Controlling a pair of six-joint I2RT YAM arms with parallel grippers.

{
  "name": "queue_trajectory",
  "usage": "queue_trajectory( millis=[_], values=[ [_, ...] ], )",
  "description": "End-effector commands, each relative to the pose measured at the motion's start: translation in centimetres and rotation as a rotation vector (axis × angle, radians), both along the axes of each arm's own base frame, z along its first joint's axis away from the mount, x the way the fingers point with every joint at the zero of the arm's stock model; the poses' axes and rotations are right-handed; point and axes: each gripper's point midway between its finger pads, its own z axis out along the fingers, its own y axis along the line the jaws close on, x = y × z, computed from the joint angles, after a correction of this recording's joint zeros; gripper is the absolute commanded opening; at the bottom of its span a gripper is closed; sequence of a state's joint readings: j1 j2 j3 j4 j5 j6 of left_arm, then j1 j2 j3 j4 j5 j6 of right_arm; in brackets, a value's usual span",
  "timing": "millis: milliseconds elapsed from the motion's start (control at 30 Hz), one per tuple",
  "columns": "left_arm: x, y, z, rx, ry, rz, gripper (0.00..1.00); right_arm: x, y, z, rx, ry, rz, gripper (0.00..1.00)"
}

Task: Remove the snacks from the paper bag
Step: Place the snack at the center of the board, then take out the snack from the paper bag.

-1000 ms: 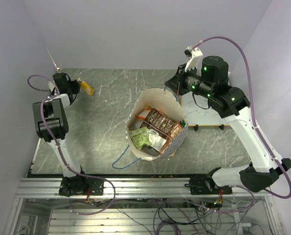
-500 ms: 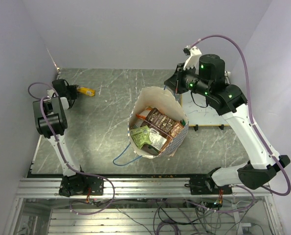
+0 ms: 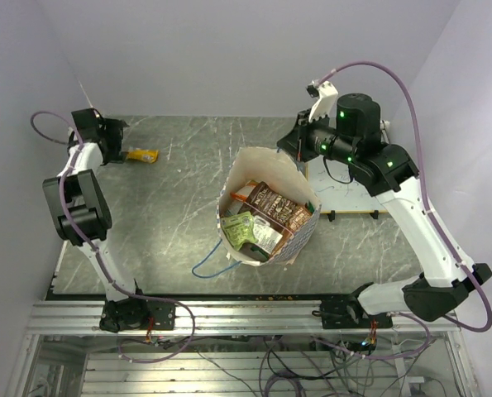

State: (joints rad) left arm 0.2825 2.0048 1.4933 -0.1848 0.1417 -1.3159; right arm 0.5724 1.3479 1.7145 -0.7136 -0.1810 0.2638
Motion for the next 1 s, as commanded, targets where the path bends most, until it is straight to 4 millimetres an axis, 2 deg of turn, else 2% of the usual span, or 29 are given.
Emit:
queue_trajectory(
  millis=[0, 200, 433, 533, 667, 800, 867, 967],
  values=[
    [-3.9, -1.0, 3.1, 0.021, 0.082, -0.109, 1.00, -1.3, 0.8, 1.0, 0.015, -0.071, 0.101, 0.00],
    [-9.4, -5.7, 9.7, 0.042, -0.042, -0.214, 0.98, -2.1, 1.4, 0.3, 0.047, -0.070, 0.151, 0.00],
    [-17.3, -13.5, 17.5, 0.056, -0.270, -0.418, 0.97, -3.2, 1.2, -0.9, 0.041, -0.057, 0.180, 0.00],
    [-20.6, -16.8, 20.1, 0.098, -0.327, -0.553, 0.96, -3.5, 1.6, -1.2, 0.040, -0.051, 0.211, 0.00],
    [-25.5, -20.2, 21.1, 0.142, -0.295, -0.671, 0.92, -4.0, 1.9, -0.6, 0.056, -0.066, 0.249, 0.00],
    [-29.5, -22.8, 22.3, 0.138, -0.332, -0.723, 0.85, -4.1, 1.8, -0.2, 0.076, -0.087, 0.240, 0.00],
    [-30.7, -24.1, 23.0, 0.140, -0.376, -0.754, 0.83, -4.2, 1.7, -0.2, 0.080, -0.089, 0.233, 0.00],
    [-31.4, -25.7, 23.2, 0.176, -0.408, -0.809, 0.79, -4.2, 1.5, -0.2, 0.082, -0.083, 0.222, 0.00]
  ],
)
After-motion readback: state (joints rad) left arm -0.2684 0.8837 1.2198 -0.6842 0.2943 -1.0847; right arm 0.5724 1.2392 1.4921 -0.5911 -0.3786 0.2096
